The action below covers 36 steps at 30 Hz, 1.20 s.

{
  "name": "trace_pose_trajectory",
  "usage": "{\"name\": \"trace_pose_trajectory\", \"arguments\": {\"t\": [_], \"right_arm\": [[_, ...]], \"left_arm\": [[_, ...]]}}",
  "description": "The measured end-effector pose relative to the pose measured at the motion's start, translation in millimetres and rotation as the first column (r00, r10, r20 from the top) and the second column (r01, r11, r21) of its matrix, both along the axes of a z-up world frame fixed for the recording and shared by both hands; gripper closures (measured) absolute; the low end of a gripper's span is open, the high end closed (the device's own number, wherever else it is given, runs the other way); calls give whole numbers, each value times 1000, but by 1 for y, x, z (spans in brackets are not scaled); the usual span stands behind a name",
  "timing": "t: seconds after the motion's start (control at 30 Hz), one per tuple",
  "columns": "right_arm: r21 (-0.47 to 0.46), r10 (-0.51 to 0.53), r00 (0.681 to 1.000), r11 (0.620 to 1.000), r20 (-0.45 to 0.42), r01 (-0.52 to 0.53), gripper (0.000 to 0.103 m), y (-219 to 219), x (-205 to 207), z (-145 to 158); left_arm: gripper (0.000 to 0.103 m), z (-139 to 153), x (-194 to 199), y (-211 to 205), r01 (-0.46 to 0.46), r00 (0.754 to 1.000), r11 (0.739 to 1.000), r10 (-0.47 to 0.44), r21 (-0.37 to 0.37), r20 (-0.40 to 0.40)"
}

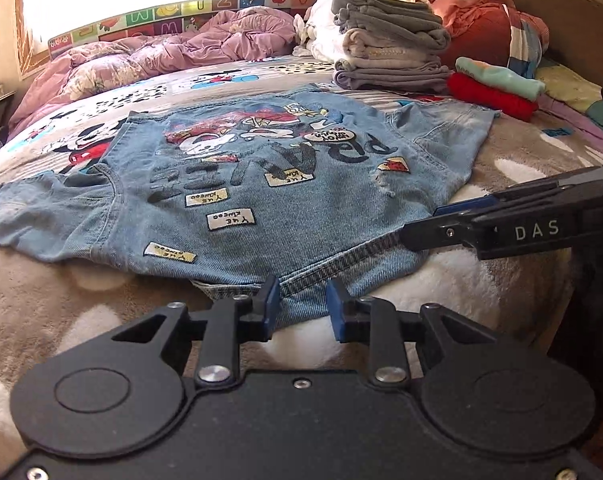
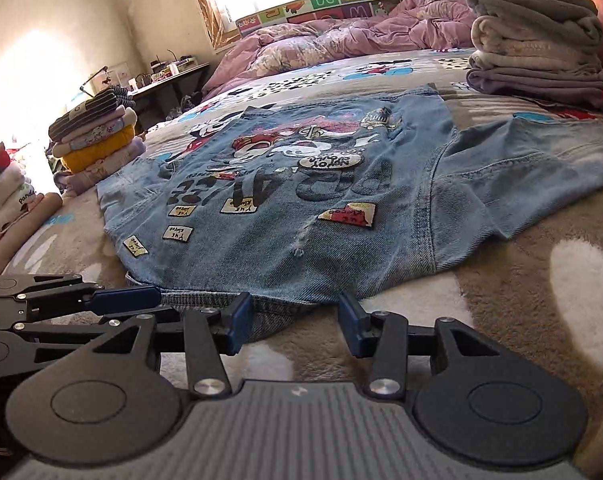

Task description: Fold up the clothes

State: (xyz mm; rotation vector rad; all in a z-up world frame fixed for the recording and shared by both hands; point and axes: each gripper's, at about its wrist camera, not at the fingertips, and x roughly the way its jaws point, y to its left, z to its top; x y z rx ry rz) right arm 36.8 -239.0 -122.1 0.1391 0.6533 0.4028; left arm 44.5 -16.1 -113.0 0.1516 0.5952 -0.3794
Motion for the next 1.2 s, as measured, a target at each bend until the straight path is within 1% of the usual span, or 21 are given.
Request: {"name": "trace_pose_trajectory", "arguments": {"t": [0.1,0.17,0.2,0.27,0.3,0.33,0.37,0.4,0.43,0.47,0.5,0.6,0.67,0.73,0.8,0.83,0.9,0.97,1.03,1.1,1.2], "right_arm": [[-100,-4,993,995,119,16,57,14,-18,12],[-137,33,969,991,243,1,59,21,-31,23],[-145,58,958,989,280,-18,60,24,-34,27],[-168,121,937,983,328,-68,68,33,-37,29],[-170,149,933,981,329,-97,69,37,-36,28],[-158,163,947,980,275,-123,70,39,-30,22],[-145,163,968,980,190,-137,71,41,-20,14],[-133,160,976,981,147,-141,72,41,-14,8],[-125,153,976,983,154,-135,75,40,-13,6],[-115,143,979,985,147,-127,78,39,-12,7],[-105,134,982,987,130,-121,78,39,-10,10],[-102,145,981,986,127,-132,73,37,-19,15],[-114,146,979,985,141,-130,71,38,-25,18],[-135,152,971,982,182,-129,69,43,-31,23],[-176,185,955,974,234,-145,69,51,-38,28],[-196,207,945,968,253,-160,69,57,-41,30],[-231,257,926,953,277,-195,69,72,-44,36],[-262,302,906,938,297,-227,62,91,-43,42],[-276,336,892,927,302,-255,55,112,-37,49],[-291,376,875,912,305,-291,49,139,-27,55],[-341,444,839,878,315,-336,45,182,-11,59]], "left_arm": [[77,10,-5,4,2,999,999,0,-36,38],[77,17,-8,5,-15,996,998,20,-55,92],[77,20,-9,5,-23,993,998,30,-63,110],[77,11,-4,3,-31,997,998,35,-49,76],[77,6,-2,2,-32,998,999,34,-35,59],[78,0,0,0,-32,999,999,33,-20,42],[78,-4,2,-2,-31,999,999,32,-5,28],[78,-3,2,-4,-27,999,1000,26,12,27],[78,-2,2,-5,-22,999,999,22,23,23],[78,-1,2,-2,-17,1000,1000,17,9,11],[78,1,2,2,-13,1000,1000,13,-8,-2],[77,13,4,21,-55,998,990,51,-128,-30],[77,27,3,37,-125,991,970,130,-208,14],[77,39,4,62,-213,972,927,233,-307,29],[77,46,7,92,-312,939,859,344,-406,4],[77,47,11,113,-377,913,808,408,-452,-32],[77,44,23,149,-477,863,713,490,-514,-122],[77,37,39,182,-569,803,621,560,-539,-204],[77,30,55,207,-601,781,557,561,-574,-274],[76,20,65,225,-631,755,478,557,-611,-345],[74,0,76,238,-665,732,400,517,-631,-444]]}}
